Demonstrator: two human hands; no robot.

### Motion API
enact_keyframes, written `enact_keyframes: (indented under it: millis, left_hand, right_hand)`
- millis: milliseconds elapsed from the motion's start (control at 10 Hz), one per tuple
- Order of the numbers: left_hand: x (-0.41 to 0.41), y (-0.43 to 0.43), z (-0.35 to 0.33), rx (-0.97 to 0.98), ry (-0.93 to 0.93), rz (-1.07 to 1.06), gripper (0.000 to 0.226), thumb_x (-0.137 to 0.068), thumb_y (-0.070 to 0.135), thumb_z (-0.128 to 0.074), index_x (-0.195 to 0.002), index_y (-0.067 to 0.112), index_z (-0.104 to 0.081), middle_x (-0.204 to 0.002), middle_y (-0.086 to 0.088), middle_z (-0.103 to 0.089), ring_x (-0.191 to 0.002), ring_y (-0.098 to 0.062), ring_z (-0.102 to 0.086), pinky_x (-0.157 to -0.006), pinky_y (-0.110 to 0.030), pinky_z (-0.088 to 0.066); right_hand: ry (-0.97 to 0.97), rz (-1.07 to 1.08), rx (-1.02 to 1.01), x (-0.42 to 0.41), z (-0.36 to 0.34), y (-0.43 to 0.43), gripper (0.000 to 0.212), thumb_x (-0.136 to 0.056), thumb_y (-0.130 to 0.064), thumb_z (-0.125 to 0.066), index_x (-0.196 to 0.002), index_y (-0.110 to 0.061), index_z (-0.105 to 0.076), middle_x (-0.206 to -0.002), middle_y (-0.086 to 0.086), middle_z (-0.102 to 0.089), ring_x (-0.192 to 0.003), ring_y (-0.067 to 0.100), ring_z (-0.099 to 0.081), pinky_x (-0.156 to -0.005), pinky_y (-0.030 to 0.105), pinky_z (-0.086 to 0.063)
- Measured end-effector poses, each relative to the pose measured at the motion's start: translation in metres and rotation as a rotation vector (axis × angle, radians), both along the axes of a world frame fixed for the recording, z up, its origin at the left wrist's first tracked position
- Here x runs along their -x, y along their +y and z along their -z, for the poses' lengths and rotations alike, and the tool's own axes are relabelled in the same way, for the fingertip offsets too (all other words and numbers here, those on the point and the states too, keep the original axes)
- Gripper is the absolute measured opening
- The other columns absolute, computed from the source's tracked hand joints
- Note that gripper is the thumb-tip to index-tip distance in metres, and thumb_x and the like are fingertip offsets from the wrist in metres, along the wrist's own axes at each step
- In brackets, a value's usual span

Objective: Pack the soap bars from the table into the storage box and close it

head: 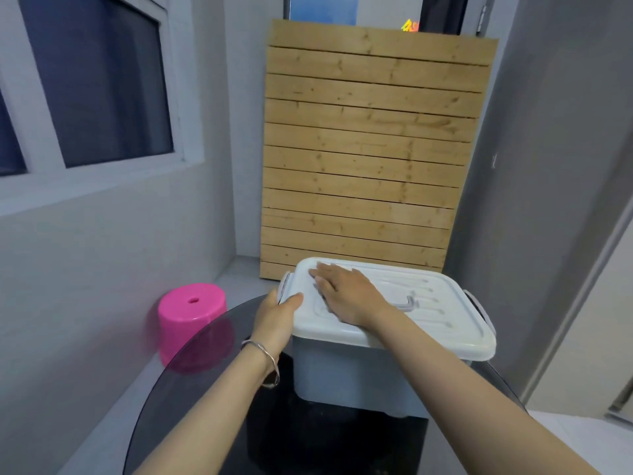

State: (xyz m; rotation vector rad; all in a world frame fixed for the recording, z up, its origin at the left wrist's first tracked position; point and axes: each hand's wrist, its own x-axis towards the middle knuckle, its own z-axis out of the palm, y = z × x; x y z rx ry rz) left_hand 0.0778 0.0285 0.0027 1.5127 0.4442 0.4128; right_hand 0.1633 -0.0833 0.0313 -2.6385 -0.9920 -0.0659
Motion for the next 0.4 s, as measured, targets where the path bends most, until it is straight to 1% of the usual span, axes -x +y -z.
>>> enact_keyframes:
  millis: [100, 200, 300, 400]
  left_hand:
    - [-0.001, -0.002, -0.006, -0.076, -0.005, 0.018, 0.030, -0.089, 0.014, -0.050, -0.118, 0.014, -0.057, -0.107, -0.007, -0.063, -0.094, -0.024, -0.058, -0.072, -0.028, -0.046]
    - [-0.002, -0.002, -0.010, -0.176, 0.005, 0.041, 0.020, -0.090, 0.012, -0.044, -0.104, 0.021, -0.055, -0.099, -0.005, -0.060, -0.087, -0.023, -0.053, -0.064, -0.025, -0.041]
    - [-0.008, 0.002, -0.010, -0.254, 0.048, 0.057, 0.034, -0.091, 0.016, -0.043, -0.124, 0.017, -0.053, -0.112, -0.010, -0.062, -0.090, -0.024, -0.053, -0.072, -0.029, -0.040]
    - [-0.005, 0.001, -0.014, -0.327, 0.095, 0.068, 0.043, -0.093, 0.019, -0.040, -0.135, 0.017, -0.044, -0.123, -0.009, -0.059, -0.096, -0.024, -0.052, -0.082, -0.029, -0.040]
  right_hand:
    - [-0.008, 0.003, 0.028, -0.003, 0.000, 0.001, 0.048, -0.101, -0.032, -0.024, -0.147, -0.025, -0.037, -0.159, -0.005, -0.026, -0.147, 0.015, -0.021, -0.120, 0.040, -0.014]
    - [0.001, 0.022, 0.040, 0.000, -0.002, 0.003, 0.048, -0.101, -0.032, -0.023, -0.147, -0.025, -0.036, -0.159, -0.005, -0.025, -0.147, 0.015, -0.020, -0.120, 0.040, -0.012]
    - [0.027, 0.052, -0.031, 0.002, -0.005, 0.004, 0.046, -0.100, -0.030, -0.027, -0.143, -0.022, -0.043, -0.156, -0.003, -0.032, -0.142, 0.019, -0.032, -0.118, 0.039, -0.019]
    - [0.001, 0.116, -0.233, 0.011, -0.009, -0.001, 0.038, -0.096, -0.025, -0.037, -0.130, -0.017, -0.055, -0.132, 0.006, -0.061, -0.111, 0.031, -0.062, -0.097, 0.035, -0.045]
